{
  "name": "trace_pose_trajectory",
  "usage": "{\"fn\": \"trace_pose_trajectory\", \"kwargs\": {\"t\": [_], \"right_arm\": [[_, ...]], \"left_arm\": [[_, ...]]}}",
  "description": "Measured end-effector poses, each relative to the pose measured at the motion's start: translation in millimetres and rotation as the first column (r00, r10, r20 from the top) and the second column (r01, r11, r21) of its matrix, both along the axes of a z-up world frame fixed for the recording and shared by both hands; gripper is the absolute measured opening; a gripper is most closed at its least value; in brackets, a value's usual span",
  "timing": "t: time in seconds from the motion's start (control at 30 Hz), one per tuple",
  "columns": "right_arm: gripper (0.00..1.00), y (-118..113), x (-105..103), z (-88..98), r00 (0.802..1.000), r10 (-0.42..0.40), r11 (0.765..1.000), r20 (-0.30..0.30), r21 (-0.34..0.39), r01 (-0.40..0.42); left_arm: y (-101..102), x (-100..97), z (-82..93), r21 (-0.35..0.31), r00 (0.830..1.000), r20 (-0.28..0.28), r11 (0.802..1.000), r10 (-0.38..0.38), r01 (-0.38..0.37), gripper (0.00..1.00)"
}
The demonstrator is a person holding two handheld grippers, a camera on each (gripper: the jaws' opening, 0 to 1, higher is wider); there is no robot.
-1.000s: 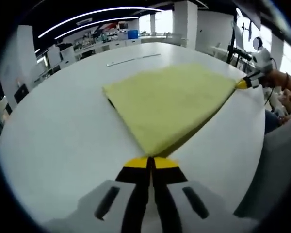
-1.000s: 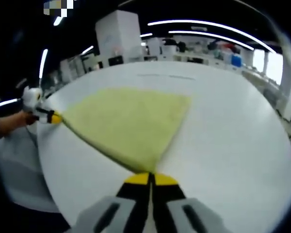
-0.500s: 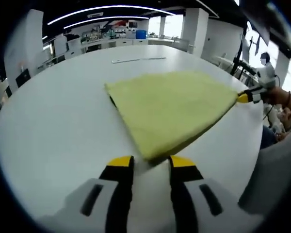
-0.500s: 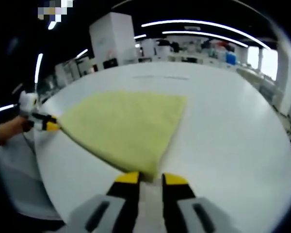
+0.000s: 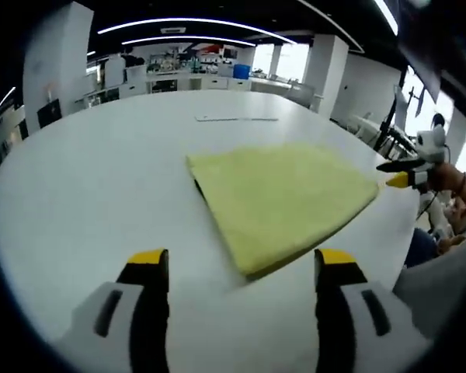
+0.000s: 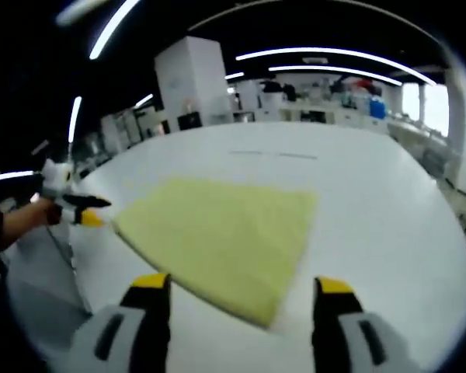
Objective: Fold the garment on the visible template until the final outline fits inside the template.
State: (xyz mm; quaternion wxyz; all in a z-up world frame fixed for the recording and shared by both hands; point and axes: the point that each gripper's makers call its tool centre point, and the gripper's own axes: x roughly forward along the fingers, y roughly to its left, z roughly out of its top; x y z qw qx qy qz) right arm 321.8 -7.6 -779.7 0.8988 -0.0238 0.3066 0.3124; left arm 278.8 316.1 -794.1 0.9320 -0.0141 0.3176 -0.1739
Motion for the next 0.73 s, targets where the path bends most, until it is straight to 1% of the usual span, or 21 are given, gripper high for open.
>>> {"fn": "trace_pose_trajectory", "kwargs": {"t": [0.03,0.13,0.17,0.23,0.37,0.4,0.47,0.57,0.73], "right_arm": [[0.80,0.9,0.2,2.0,1.000,0.002,1.000,0.004,0.001,-0.002],[0.86,7.3,2.1,16.6,1.000,0.008,1.000,0.028,0.027,-0.008],[0.88,8.5,2.1,20.4,0.999,0.007,0.999,0.035,0.035,-0.009],[0.91,10.5,0.9,29.5,0.999,0.012,0.999,0.052,0.046,-0.015],[0.97,12.3,-4.6,42.7,0.997,0.026,0.998,0.072,0.052,-0.030],[0.99,12.0,-5.6,43.7,0.997,0.029,0.998,0.074,0.052,-0.032],[0.99,12.6,-9.7,48.0,0.996,0.039,0.997,0.077,0.056,-0.044],[0.99,11.9,-13.7,51.4,0.995,0.052,0.997,0.083,0.053,-0.057],[0.99,8.1,-19.4,55.5,0.995,0.051,0.997,0.088,0.053,-0.056]], "left_arm": [[-1.2,-1.3,3.7,-0.006,1.000,0.005,1.000,0.002,-0.002,0.78],[-7.6,-3.8,14.2,-0.033,1.000,0.024,0.999,0.002,-0.001,0.86],[-8.1,-3.0,14.2,-0.041,1.000,0.029,0.999,0.001,0.000,0.88],[-12.0,-4.7,20.9,-0.068,0.999,0.043,0.998,0.005,-0.002,0.93],[-16.3,-8.3,32.2,-0.099,0.998,0.067,0.995,0.012,-0.005,0.99],[-17.2,-9.2,34.1,-0.104,0.998,0.069,0.995,0.011,-0.004,0.99],[-18.3,-10.8,38.1,-0.124,0.997,0.076,0.992,0.013,-0.004,0.99],[-17.8,-12.7,41.9,-0.131,0.997,0.082,0.991,0.011,0.000,0.99],[-16.7,-17.4,45.4,-0.091,0.996,0.088,0.996,-0.010,0.018,0.99]]}}
